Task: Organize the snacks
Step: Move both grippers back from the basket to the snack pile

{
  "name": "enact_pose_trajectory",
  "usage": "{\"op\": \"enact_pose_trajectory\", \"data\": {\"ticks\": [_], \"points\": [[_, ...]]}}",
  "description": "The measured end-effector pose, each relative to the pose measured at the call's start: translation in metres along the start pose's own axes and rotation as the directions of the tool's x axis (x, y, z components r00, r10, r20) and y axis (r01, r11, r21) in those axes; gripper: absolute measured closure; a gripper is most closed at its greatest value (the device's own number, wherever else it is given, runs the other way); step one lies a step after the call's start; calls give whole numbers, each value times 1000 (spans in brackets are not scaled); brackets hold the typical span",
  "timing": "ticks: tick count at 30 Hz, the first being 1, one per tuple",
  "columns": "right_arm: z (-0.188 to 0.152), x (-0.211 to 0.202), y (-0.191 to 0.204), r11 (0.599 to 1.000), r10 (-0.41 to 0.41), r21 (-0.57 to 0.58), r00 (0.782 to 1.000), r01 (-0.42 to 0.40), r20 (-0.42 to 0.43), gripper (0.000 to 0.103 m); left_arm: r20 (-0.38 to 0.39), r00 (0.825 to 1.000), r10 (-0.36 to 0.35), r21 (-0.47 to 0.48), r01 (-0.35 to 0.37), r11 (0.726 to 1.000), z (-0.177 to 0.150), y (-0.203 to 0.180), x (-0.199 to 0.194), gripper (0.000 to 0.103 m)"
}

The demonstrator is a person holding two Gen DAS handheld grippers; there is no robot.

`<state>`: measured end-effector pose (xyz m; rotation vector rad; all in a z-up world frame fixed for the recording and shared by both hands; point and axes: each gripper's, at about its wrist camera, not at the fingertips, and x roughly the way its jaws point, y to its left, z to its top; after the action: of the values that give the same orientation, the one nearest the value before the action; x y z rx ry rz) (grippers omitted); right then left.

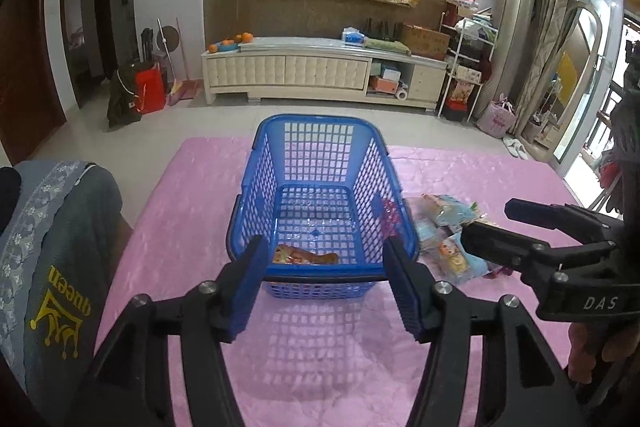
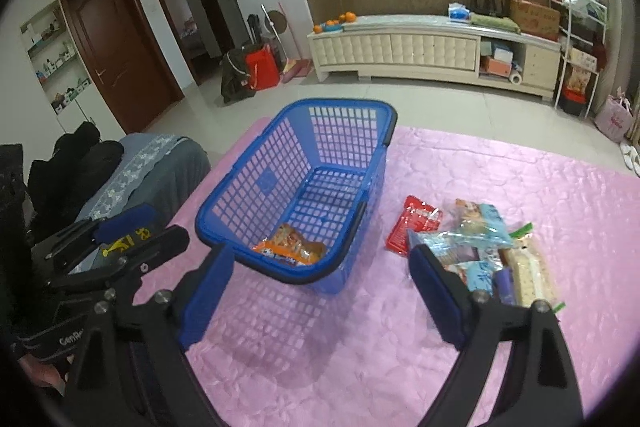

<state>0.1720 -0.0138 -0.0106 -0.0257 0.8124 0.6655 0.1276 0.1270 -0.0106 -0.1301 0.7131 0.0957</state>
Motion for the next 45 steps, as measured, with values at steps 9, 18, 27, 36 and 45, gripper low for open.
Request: {"op": "enact_pose_trajectory", "data": {"ticks": [9,18,27,36,45], "points": [[-11,-48,-13,1000,-19,-12,996,20,85,0,67,998,-8,80,3,997,-1,-39,-26,22],[-22,-69,-40,997,-82,9,988,82,131,0,60,997,-49,120,41,992,-3,-78,-24,20],[-38,-80,-92,989,-140,61,983,134,119,0,-5,996,-94,151,94,984,-1,-128,10,19],[-56,-70,-154,976,-188,126,980,180,59,0,-115,985,-127,150,143,978,-5,-175,58,19],[-71,-28,-203,968,-197,150,979,203,-52,0,-208,977,-48,174,86,981,-14,-192,112,19]]}}
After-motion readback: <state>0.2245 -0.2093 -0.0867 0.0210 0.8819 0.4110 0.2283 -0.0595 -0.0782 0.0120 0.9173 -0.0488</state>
